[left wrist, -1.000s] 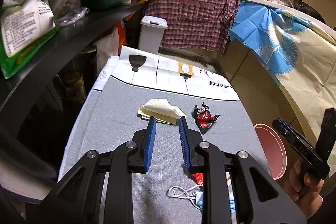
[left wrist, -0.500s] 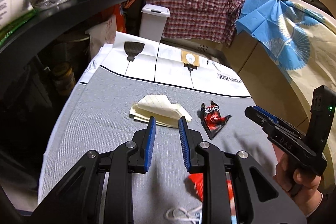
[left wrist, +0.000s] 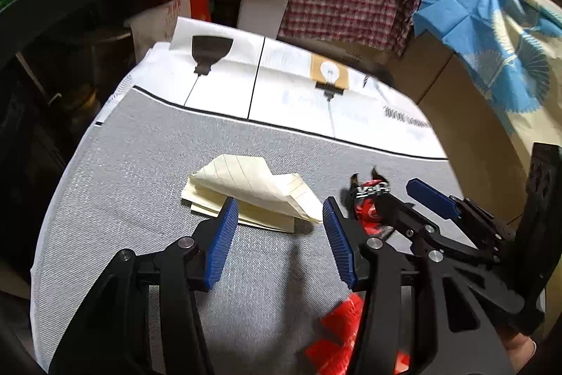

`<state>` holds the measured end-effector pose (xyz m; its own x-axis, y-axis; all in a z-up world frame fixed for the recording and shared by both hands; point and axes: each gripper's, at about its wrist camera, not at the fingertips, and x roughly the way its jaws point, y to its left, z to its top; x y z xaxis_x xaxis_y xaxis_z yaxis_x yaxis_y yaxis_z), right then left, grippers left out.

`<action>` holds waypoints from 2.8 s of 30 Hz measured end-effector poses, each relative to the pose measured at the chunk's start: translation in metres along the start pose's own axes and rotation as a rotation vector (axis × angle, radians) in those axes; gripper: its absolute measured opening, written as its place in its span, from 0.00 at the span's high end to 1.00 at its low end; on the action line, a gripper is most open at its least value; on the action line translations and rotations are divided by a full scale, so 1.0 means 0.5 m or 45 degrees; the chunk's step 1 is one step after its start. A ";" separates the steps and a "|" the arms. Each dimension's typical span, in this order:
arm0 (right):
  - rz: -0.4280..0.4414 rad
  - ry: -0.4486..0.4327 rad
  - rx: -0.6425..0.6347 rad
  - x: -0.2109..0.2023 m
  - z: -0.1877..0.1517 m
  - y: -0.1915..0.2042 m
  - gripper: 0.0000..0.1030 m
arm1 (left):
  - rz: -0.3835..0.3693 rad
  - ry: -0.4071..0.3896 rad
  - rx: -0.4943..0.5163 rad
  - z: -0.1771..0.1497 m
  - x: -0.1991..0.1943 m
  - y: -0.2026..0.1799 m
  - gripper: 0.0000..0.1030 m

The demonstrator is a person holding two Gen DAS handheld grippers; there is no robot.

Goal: Collect trash
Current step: 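Grasp the red-black snack wrapper with the right tool while the left tool grasps the cream napkin, then carry the snack wrapper and cream napkin over the pink bucket with both tools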

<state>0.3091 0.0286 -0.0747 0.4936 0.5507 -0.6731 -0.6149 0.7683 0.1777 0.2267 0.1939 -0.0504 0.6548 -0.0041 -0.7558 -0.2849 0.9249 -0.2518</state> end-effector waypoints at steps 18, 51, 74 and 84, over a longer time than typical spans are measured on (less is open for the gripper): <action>-0.034 0.068 0.025 0.019 -0.009 -0.010 0.54 | 0.094 0.029 -0.042 -0.004 0.006 0.049 0.87; -0.064 -0.064 -0.001 -0.127 -0.001 0.003 0.62 | 0.065 -0.120 0.056 -0.016 -0.122 0.026 1.00; -0.136 -0.224 0.009 -0.415 -0.053 0.016 0.63 | -0.041 -0.238 0.112 -0.118 -0.305 -0.063 1.00; -0.208 -0.289 0.087 -0.525 -0.083 -0.048 0.63 | -0.109 -0.268 0.188 -0.158 -0.342 -0.137 1.00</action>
<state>0.1689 -0.1479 0.0679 0.7123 0.4709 -0.5204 -0.4769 0.8688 0.1332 0.0789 0.1013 0.0486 0.8075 -0.0200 -0.5895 -0.1271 0.9700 -0.2070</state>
